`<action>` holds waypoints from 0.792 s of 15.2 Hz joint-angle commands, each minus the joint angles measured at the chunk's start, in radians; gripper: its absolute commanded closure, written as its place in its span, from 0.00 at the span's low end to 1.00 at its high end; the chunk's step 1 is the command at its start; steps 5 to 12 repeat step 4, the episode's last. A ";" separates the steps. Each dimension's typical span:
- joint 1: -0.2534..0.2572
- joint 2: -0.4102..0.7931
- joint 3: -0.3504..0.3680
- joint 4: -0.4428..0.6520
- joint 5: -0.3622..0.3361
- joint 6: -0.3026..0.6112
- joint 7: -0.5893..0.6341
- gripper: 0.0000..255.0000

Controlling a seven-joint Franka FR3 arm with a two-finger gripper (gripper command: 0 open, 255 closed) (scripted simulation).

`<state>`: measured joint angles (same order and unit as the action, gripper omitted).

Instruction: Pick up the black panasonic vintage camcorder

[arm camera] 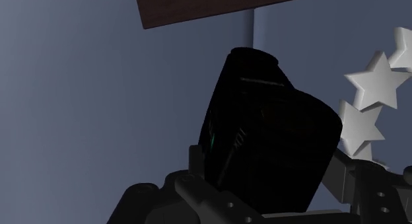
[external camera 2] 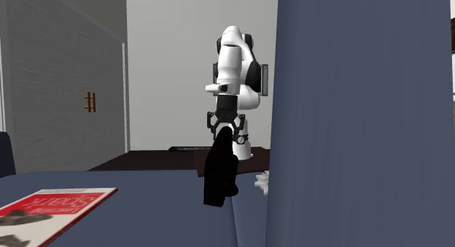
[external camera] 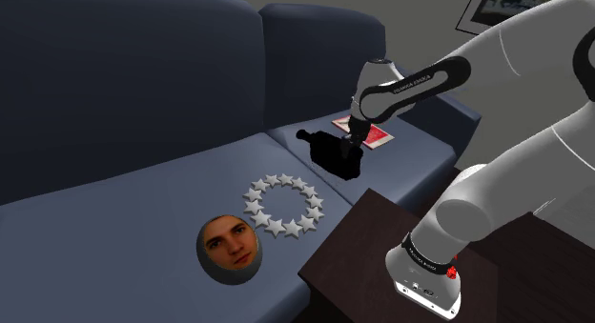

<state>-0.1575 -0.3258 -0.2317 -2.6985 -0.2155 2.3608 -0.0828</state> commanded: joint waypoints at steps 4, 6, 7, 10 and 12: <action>0.000 -0.036 0.005 0.019 0.003 -0.054 -0.002 1.00; 0.000 -0.036 0.005 0.019 0.003 -0.054 -0.002 1.00; 0.000 -0.036 0.005 0.019 0.003 -0.054 -0.002 1.00; 0.000 -0.036 0.005 0.019 0.003 -0.054 -0.002 1.00; 0.000 -0.036 0.005 0.019 0.003 -0.054 -0.002 1.00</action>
